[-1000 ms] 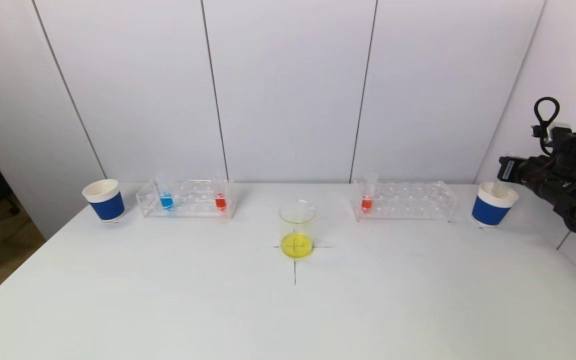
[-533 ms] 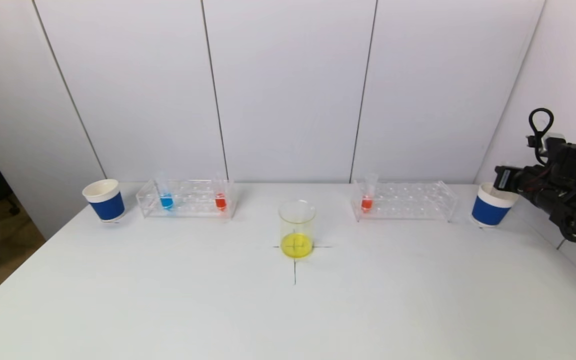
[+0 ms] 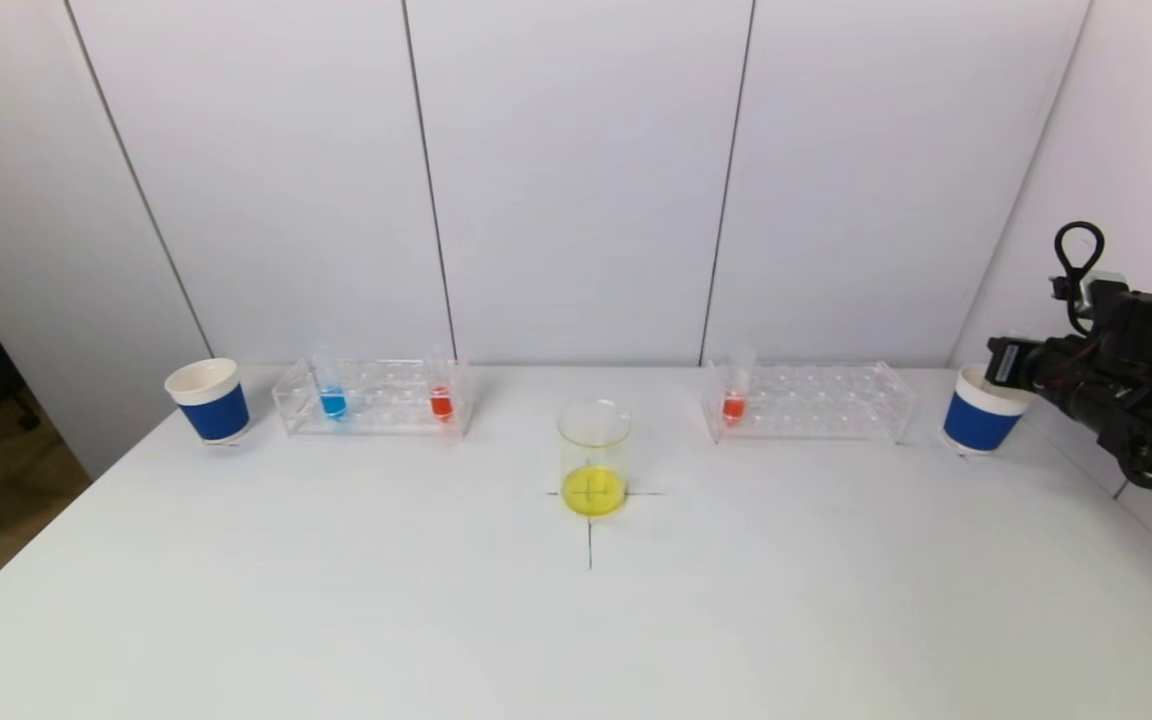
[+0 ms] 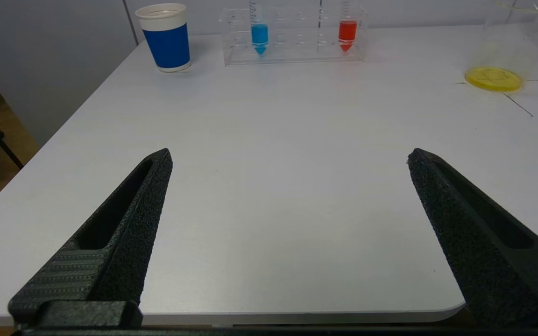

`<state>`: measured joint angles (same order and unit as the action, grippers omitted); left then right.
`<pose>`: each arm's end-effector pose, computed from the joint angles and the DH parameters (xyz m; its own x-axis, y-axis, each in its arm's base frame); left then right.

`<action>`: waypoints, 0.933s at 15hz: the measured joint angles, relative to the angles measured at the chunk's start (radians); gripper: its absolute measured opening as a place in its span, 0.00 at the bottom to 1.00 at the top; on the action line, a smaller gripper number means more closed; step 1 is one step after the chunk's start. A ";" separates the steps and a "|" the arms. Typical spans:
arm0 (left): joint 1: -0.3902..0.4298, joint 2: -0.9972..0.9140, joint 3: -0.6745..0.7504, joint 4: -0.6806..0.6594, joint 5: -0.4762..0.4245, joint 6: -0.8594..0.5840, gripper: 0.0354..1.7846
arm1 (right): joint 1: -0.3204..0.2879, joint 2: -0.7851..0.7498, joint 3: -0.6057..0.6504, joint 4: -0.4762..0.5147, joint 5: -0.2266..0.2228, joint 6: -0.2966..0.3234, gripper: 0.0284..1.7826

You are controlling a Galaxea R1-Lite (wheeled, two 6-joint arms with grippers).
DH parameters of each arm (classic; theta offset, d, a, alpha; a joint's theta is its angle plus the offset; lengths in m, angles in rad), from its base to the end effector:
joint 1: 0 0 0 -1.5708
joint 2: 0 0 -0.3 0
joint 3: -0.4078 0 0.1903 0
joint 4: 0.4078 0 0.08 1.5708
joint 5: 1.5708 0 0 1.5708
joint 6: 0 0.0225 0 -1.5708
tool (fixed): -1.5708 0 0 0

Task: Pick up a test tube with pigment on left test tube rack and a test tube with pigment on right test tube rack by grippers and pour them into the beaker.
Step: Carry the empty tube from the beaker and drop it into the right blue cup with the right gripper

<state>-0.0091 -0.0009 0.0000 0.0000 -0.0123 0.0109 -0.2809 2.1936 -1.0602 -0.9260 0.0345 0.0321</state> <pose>-0.0229 -0.0001 0.0755 0.9998 -0.0214 0.0009 0.0214 0.9997 0.0109 0.4015 -0.1150 0.0963 0.9492 -0.2380 -0.2058 0.2508 0.9673 0.0385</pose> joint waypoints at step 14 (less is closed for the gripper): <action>0.000 0.000 0.000 0.000 0.000 0.000 0.99 | 0.001 -0.002 0.015 -0.016 -0.001 0.000 0.33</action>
<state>-0.0091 -0.0009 0.0000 0.0000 -0.0123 0.0109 -0.2794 2.1913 -1.0453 -0.9419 0.0332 0.0321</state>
